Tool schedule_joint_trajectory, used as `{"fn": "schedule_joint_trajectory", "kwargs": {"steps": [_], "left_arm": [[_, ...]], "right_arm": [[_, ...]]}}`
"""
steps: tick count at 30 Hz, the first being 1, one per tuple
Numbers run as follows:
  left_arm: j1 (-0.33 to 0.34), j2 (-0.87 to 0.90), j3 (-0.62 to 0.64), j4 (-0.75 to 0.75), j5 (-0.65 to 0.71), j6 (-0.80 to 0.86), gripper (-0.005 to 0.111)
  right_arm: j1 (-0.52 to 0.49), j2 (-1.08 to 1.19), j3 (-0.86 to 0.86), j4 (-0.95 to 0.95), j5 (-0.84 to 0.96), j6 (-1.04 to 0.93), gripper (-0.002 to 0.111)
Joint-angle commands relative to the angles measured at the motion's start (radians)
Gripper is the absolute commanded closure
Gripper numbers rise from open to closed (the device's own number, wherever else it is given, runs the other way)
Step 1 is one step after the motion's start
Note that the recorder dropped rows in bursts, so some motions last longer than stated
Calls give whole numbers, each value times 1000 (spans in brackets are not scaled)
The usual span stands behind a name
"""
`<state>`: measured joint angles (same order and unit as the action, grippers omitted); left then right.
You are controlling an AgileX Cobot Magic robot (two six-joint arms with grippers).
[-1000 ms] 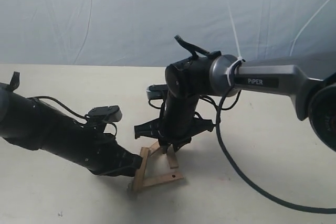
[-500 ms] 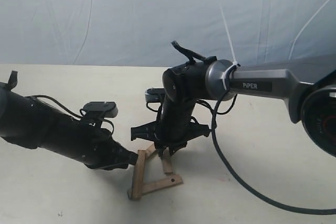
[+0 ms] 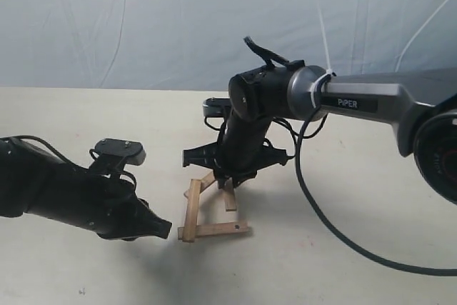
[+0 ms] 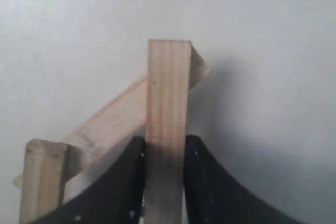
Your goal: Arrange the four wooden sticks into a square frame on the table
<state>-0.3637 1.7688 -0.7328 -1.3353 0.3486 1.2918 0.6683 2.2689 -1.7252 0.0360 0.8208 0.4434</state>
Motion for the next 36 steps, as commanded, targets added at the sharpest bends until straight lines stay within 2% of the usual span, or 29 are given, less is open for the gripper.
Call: {"fn": "schedule_joint_trajectory", "kwargs": {"steps": [1,6,8,11,13,15,17,21,26,28,31,36], "left_arm": [[-8,-9,7,-17,-3,10,107],[-8,-9,1,-47,-39,20,107],[-8,-9,-11,-67,-41,35,107],[-8,-9,-46,-79,-39,35,107],[-8,-9,-87,-84,-39,35,107],[-4,-9,-140,-68,-39,37,107],[5,-6,-195,-50,-26,37,107],[50,39,-336,37,111,35,107],[124,196,-531,55,372,26,107],[132,262,-601,91,456,25,107],[132,331,-668,146,484,8,107],[132,428,-732,163,497,-26,107]], "right_arm": [[-9,9,-7,-10,15,-9,99],[-9,1,-7,-28,30,-28,62],[-9,-17,-7,-46,39,-28,59],[-9,-69,-7,-94,65,-43,64],[-9,-116,-7,-142,115,-75,74],[-9,-156,-5,-170,183,-137,88],[-9,-196,25,-181,246,-214,110],[-9,-287,194,-182,172,-257,108],[7,-391,464,-70,-56,-286,108],[30,-393,546,-44,-148,-290,108],[67,-377,628,-25,-249,-290,108],[108,-346,642,-18,-310,-290,108]]}}
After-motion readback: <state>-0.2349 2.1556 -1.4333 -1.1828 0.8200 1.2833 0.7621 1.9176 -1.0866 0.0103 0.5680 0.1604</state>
